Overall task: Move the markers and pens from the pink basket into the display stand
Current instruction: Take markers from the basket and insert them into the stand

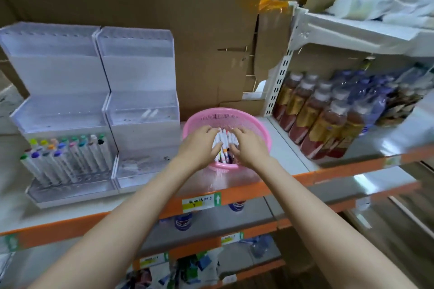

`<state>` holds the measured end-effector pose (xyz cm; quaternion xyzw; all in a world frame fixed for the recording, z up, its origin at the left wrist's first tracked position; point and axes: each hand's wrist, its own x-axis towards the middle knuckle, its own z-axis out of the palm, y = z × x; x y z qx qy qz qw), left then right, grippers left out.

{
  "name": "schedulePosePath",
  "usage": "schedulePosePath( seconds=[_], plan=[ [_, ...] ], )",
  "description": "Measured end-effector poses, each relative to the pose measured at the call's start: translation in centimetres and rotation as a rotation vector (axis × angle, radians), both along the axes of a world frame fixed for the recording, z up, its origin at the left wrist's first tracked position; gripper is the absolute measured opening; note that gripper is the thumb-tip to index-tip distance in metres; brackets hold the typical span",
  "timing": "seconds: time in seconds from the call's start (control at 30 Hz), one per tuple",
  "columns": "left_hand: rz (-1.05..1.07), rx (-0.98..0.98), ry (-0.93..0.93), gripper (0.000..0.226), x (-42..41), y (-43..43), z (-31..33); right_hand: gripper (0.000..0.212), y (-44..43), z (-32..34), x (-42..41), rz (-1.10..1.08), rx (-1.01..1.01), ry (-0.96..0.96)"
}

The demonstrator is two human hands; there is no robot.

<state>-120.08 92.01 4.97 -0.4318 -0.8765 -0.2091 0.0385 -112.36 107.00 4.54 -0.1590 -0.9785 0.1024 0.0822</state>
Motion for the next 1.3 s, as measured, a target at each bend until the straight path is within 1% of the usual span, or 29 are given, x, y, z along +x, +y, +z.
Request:
schedulePosePath(
  seconds=[0.1, 0.17, 0.23, 0.33, 0.4, 0.5, 0.6, 0.67, 0.73, 0.8, 0.83, 0.9, 0.97, 1.1, 1.17, 1.3],
  plan=[
    [0.073, -0.046, -0.001, 0.038, -0.7, 2.0, -0.1, 0.043, 1.1, -0.5, -0.9, -0.008, -0.044, -0.080],
    [0.107, -0.093, 0.019, 0.034, -1.0, 2.8, -0.1, 0.041, 1.4, -0.9, -1.5, -0.005, -0.045, -0.085],
    [0.130, -0.183, 0.017, 0.030, -1.3, 3.4, -0.2, 0.038, 1.8, -1.0, -2.2, -0.005, -0.020, -0.096],
    [0.188, -0.257, -0.035, 0.027, -1.7, 4.0, -0.5, 0.033, 2.3, -0.9, -3.1, 0.009, -0.005, -0.113],
    [0.228, -0.254, -0.048, 0.027, -1.9, 4.2, -0.6, 0.033, 2.7, -1.1, -3.6, 0.028, -0.060, -0.088],
    [0.279, -0.267, -0.062, 0.028, -2.1, 4.3, -0.8, 0.025, 3.0, -1.5, -4.2, 0.064, -0.149, 0.009],
    [0.301, -0.241, -0.088, 0.025, -2.4, 4.4, -1.1, 0.029, 2.9, -1.4, -4.4, 0.093, -0.236, 0.083],
    [0.319, -0.229, -0.100, 0.023, -2.4, 4.4, -1.1, 0.028, 2.9, -1.2, -4.3, 0.056, -0.271, 0.128],
    [0.326, -0.210, -0.112, 0.023, -2.4, 4.4, -1.2, 0.022, 2.9, -1.1, -4.2, -0.007, -0.270, 0.164],
    [0.330, -0.186, -0.134, 0.024, -2.4, 4.4, -1.2, 0.008, 2.8, -1.0, -4.0, -0.067, -0.227, 0.116],
    [0.333, -0.171, -0.145, 0.024, -2.4, 4.3, -1.3, 0.002, 2.6, -0.9, -3.9, -0.086, -0.191, 0.053],
    [0.343, -0.143, -0.149, 0.024, -2.4, 4.2, -1.3, 0.005, 2.2, -0.7, -3.7, -0.087, -0.129, -0.058],
    [0.359, -0.127, -0.133, 0.024, -2.3, 4.1, -1.3, 0.007, 2.0, -0.7, -3.6, -0.070, -0.105, -0.093],
    [0.393, -0.070, -0.163, 0.028, -2.4, 4.2, -1.3, 0.012, 2.4, -0.5, -3.6, -0.030, -0.124, -0.097],
    [0.394, -0.026, -0.198, 0.023, -2.6, 4.2, -1.4, 0.015, 2.5, -0.8, -3.7, -0.017, -0.147, -0.057],
    [0.363, 0.080, -0.248, 0.013, -2.7, 3.9, -1.3, 0.008, 2.7, -1.3, -4.1, -0.020, -0.184, 0.030]
  ],
)
